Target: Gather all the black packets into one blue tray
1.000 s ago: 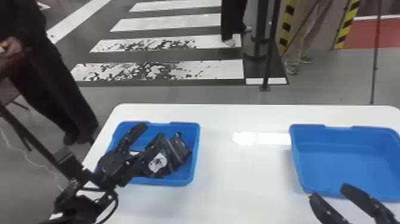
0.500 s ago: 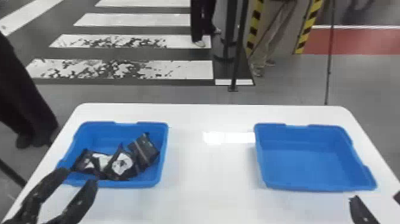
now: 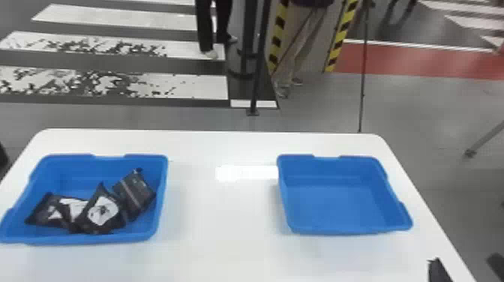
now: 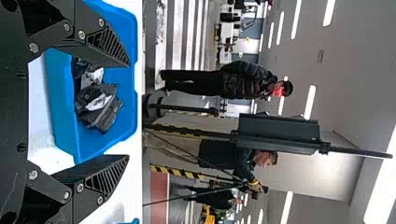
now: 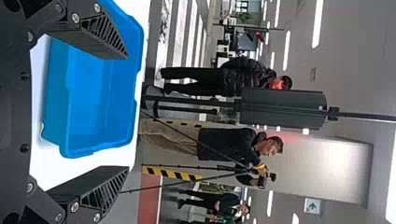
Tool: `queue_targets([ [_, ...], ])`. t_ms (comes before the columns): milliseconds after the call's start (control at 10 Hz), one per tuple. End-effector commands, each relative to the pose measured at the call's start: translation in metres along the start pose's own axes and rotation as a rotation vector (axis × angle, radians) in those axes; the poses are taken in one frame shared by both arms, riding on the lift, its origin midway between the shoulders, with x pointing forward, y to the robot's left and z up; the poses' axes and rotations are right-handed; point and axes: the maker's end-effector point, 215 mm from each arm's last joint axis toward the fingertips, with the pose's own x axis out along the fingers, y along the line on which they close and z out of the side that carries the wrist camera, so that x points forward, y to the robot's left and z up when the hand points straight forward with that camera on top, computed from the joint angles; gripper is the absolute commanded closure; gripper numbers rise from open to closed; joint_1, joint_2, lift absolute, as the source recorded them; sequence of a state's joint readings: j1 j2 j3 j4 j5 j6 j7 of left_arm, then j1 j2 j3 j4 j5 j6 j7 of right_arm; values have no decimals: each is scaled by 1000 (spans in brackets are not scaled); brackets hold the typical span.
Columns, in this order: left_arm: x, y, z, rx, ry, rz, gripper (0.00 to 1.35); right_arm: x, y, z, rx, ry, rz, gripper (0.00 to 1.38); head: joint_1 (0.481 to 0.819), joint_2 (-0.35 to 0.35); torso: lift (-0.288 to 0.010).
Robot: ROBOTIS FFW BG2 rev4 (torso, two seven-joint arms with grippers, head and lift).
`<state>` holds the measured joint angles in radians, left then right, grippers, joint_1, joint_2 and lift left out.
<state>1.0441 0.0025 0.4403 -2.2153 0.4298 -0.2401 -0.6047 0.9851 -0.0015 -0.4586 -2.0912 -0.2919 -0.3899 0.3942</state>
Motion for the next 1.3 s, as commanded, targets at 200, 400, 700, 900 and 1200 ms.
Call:
queue_targets([
  [200,-8,6,-15,8,9,21,391,0,3,-4,33,-4,-4,190,695,-120,-110],
  [400,-3,2,-16,17,9,4,395,1,5,-2,31,-7,1,191,695,-117,-110],
  [700,0,1,-17,21,12,-2,395,4,10,1,38,-15,8,191,695,-118,-110],
  [900,1,0,-16,23,11,-7,395,5,12,1,39,-17,12,191,695,-112,-110],
  [1200,2,0,-15,20,7,-6,395,5,13,3,40,-19,12,191,695,-109,-110],
])
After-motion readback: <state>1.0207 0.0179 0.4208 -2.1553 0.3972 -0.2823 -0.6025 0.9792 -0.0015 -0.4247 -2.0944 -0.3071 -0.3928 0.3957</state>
